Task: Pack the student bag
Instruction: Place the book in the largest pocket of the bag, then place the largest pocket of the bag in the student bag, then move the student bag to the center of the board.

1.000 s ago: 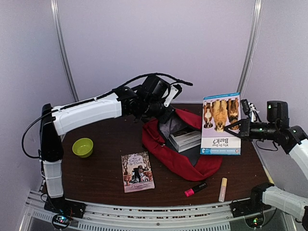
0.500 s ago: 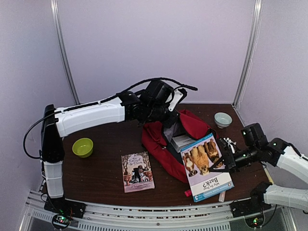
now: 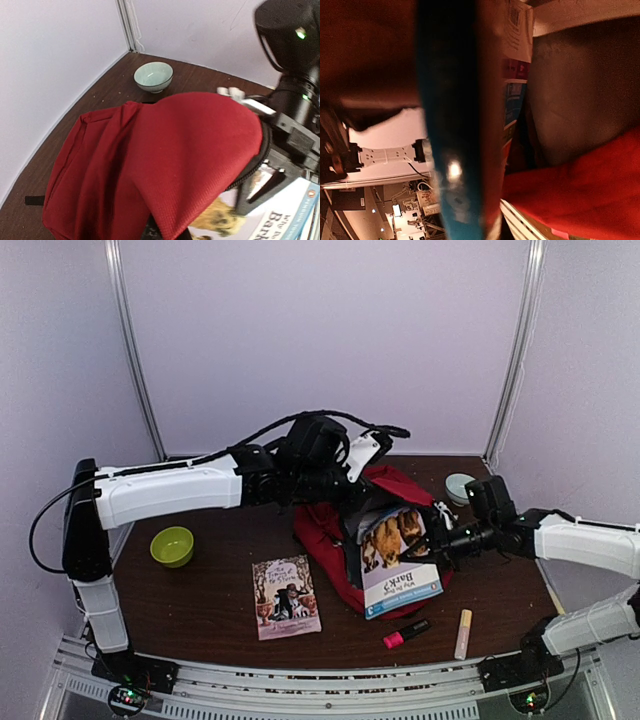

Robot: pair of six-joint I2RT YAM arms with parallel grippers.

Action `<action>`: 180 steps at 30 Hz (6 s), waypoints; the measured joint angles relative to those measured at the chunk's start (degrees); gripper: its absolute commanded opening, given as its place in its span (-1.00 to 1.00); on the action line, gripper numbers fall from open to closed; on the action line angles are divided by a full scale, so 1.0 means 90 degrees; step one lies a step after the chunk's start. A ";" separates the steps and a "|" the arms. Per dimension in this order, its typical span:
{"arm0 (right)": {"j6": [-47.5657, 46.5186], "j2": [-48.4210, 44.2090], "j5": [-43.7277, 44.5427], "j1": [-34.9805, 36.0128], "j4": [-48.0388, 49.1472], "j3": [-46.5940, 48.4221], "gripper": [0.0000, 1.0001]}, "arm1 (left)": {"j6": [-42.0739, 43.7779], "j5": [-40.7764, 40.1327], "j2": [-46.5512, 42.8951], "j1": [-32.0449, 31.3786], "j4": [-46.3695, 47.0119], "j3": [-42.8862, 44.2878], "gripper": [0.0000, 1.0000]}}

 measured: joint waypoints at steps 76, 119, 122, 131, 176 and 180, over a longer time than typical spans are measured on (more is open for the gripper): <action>-0.0019 0.1829 0.3575 0.1190 0.2856 0.0304 -0.07 | 0.0233 0.0002 -0.0151 -0.0313 -0.0019 -0.0146 -0.14; -0.1880 0.1494 0.4532 0.3485 -0.1404 0.1166 0.13 | -0.5277 -0.0617 -0.3621 -0.0146 -0.0041 -0.7096 0.43; -0.2237 0.1020 0.4721 0.2540 -0.1727 0.0947 0.13 | -0.5275 -0.0692 -0.3776 -0.0146 -0.0090 -0.7099 0.44; -0.3048 -0.0546 0.4374 0.2166 -0.2752 0.0617 0.15 | -0.5413 -0.1001 -0.4527 -0.0146 -0.0335 -0.7468 0.50; -0.1702 0.6207 0.2599 0.4165 -0.1661 0.6547 -0.01 | -0.5586 -0.0775 -0.4954 0.0568 0.0529 -0.8395 0.62; -0.1809 0.6258 0.2659 0.3823 -0.2266 0.6892 0.10 | -0.5498 -0.0656 -0.4991 0.0724 0.0726 -0.8473 0.63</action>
